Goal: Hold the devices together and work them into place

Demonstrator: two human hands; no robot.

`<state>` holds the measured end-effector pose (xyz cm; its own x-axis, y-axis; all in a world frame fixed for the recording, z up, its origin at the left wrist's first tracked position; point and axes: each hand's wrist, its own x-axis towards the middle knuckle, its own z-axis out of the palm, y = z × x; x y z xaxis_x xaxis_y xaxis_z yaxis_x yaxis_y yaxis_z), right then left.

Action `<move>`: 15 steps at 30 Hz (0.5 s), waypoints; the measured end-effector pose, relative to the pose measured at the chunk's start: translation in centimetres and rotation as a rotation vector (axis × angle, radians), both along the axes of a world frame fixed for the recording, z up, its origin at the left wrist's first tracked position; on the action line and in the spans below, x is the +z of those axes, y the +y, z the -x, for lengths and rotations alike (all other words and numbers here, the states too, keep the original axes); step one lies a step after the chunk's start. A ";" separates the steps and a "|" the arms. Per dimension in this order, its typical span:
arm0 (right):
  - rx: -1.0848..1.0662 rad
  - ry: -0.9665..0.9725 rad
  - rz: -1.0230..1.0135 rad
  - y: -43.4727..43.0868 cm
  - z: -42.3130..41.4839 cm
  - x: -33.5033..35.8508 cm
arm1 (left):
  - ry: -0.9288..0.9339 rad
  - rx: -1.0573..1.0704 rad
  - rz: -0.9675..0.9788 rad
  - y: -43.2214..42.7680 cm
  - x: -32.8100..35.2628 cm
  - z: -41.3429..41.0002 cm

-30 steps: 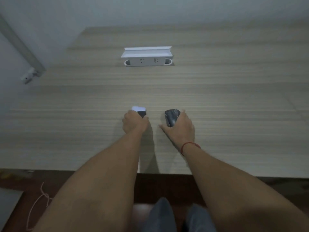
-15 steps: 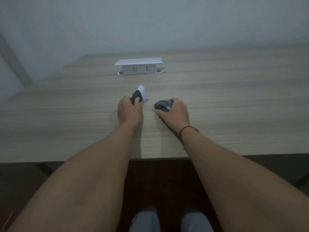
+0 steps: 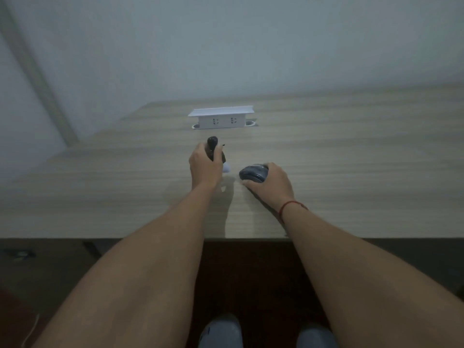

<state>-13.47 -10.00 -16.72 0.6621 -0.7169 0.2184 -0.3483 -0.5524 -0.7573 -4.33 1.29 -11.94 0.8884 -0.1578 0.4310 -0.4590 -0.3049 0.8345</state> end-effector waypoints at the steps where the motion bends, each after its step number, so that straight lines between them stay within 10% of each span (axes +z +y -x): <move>1: 0.000 -0.001 0.002 0.0 0.0 -0.1 | 0.012 -0.001 0.033 -0.3 0.3 0.4; 15: 0.002 -0.008 0.080 0.0 -0.1 -0.4 | 0.057 0.008 -0.124 -1.3 -1.6 0.5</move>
